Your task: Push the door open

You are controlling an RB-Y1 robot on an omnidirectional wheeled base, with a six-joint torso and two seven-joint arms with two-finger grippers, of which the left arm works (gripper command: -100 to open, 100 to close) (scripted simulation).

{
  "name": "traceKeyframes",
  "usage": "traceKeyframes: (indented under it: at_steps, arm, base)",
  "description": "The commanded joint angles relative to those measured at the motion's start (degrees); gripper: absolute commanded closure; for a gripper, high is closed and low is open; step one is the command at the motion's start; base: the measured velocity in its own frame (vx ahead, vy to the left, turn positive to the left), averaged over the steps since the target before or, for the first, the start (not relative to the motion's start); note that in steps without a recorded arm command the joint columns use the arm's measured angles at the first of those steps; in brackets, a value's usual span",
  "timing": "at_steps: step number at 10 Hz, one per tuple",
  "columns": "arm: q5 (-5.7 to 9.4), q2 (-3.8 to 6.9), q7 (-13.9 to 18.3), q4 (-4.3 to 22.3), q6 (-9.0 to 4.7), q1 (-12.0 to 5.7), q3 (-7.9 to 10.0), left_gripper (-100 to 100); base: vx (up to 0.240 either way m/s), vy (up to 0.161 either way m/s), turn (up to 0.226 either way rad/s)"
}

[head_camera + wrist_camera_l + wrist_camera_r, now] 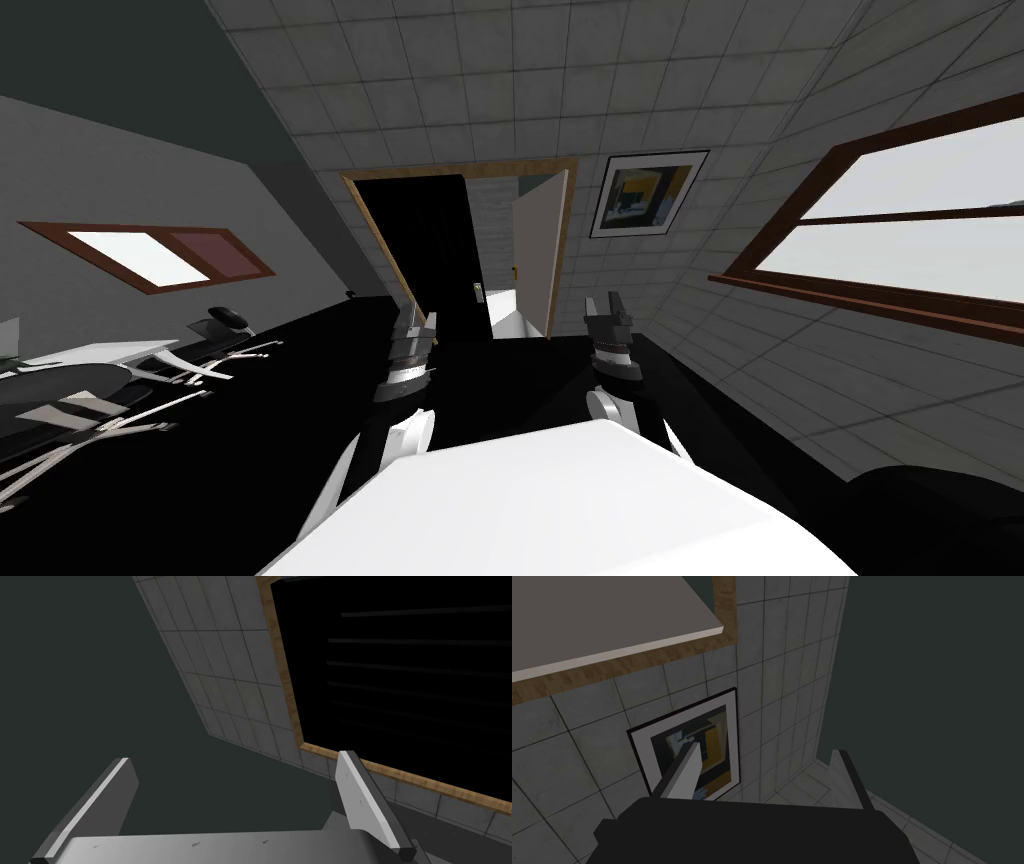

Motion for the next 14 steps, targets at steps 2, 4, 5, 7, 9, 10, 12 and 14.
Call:
traceKeyframes:
  at_steps: [2, 4, 5, 7, 9, 10, 12, 14]
  arm:
    - [0.48, 0.4, 0.0, 2.8, -0.12, -1.54, 0.1, -100]
    - [1.04, 0.81, 0.0, 6.0, -0.26, -3.33, 0.21, -100]
    - [1.29, 0.98, 0.0, 7.4, -0.33, -4.11, 0.26, -100]
    - [1.79, 1.31, 0.0, 10.3, -0.46, -5.73, 0.37, -100]
    - [2.4, 1.68, 0.0, 13.8, -0.61, -7.68, 0.49, -100]
    - [2.71, 1.86, 0.0, 15.3, -0.69, -8.65, 0.56, -100]
    - [3.41, 2.23, -0.1, 18.9, -0.87, -10.91, 0.7, -100]
    - [3.76, 2.42, -0.1, 21.7, -0.96, -12.04, 0.77, -100]
  base:
    - [0.092, -0.008, -0.008]
    - [0.053, 0.043, -0.014]
    - [0.084, 0.044, -0.017]
    - [0.089, 0.021, -0.012]
    - [0.093, 0.024, -0.014]
    - [0.102, 0.021, -0.013]
    - [0.092, 0.026, -0.016]
    - [0.054, 0.028, -0.009]
